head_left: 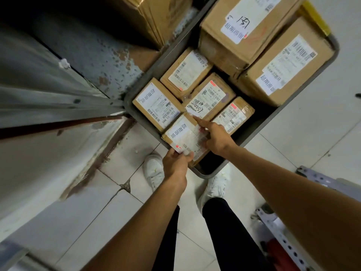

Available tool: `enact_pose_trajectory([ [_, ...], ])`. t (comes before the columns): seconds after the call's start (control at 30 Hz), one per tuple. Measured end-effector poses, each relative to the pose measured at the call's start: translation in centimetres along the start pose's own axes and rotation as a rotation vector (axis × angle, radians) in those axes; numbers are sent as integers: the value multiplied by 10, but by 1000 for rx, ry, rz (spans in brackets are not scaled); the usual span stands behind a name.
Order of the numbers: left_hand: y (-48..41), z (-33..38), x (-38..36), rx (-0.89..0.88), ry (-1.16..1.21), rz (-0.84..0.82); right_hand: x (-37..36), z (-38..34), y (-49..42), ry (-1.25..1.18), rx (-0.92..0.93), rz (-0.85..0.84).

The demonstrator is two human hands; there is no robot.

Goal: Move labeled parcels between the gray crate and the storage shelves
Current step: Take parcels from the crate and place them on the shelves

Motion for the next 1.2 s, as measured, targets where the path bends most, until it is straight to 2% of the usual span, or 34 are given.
enact_pose_trajectory([
  [0.1,2,4,8,-6,-150,62,2,-1,1,58,-31,-72],
  [0.17,9,17,14,-44,-253,41,9,-7,7,128,-23,-121],
  [0.37,52,87,32,-507,-849,-129,66,-31,43,324,41,-90],
  [0.47,92,126,40,-706,-1050,-174,105,-49,72,460,110,-91],
  [0.7,226,225,48,-1003,-1132,-288,222,-121,150,592,210,-92],
  [0.9,395,304,67,-1353,-1095,-409,345,-196,252,613,340,111],
  [1.07,539,370,106,-1660,-1259,-360,460,-238,354,711,424,275],
  [1.2,636,402,147,-1839,-1205,-288,534,-270,424,753,480,416],
])
Point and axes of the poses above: each hand's wrist, its own y-axis away from the middle knuckle, its own x-axis out of the back of the hand, z = x × y, the point moved 2 cm from there along -y, towards the middle knuckle, and after that the axes turned 15 degrees about z, right-handed, at the moved point
